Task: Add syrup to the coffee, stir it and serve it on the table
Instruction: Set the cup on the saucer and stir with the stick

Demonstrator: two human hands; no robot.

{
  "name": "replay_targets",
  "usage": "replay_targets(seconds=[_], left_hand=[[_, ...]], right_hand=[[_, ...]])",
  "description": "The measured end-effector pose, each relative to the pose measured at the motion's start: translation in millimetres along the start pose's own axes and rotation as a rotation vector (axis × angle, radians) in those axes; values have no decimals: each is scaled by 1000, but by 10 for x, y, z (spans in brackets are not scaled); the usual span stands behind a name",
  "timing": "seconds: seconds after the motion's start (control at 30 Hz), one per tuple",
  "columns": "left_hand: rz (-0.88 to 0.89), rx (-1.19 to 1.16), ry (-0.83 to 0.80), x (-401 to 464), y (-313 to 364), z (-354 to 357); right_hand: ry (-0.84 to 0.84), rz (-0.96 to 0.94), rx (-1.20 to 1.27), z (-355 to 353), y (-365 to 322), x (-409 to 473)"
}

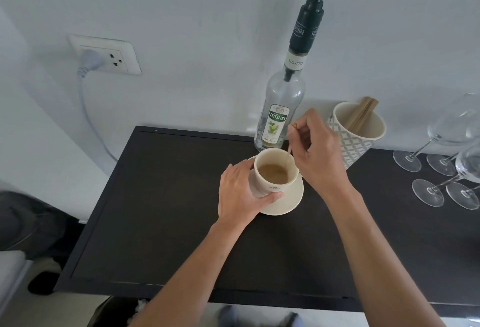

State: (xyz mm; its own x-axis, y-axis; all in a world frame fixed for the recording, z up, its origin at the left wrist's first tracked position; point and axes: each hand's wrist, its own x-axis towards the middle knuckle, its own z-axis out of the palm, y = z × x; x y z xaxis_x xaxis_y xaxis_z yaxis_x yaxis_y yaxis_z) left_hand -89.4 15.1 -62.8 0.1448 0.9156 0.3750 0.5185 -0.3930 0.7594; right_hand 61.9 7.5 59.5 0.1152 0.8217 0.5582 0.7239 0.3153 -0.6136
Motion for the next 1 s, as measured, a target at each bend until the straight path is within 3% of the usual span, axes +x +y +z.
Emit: replay_targets(seconds=[0.17, 0.33, 0.53, 0.7, 0.87, 1.0], left_hand=[[3, 0, -2, -1, 9, -1], [8, 5, -2, -1, -8, 7], [11, 11, 0, 0, -13, 11], [15, 11, 9, 6, -3, 5], [10, 10, -1, 2, -8, 10], [8, 9, 2, 3, -9, 5]], right_hand=[[-55, 138, 162, 38, -70, -39], [13, -6, -1, 31, 3, -22], [-43, 109, 143, 53, -84, -41], [7, -6, 8, -15, 8, -22], [-77, 127, 193, -13, -50, -58], [-3, -16, 49, -27, 13, -22]])
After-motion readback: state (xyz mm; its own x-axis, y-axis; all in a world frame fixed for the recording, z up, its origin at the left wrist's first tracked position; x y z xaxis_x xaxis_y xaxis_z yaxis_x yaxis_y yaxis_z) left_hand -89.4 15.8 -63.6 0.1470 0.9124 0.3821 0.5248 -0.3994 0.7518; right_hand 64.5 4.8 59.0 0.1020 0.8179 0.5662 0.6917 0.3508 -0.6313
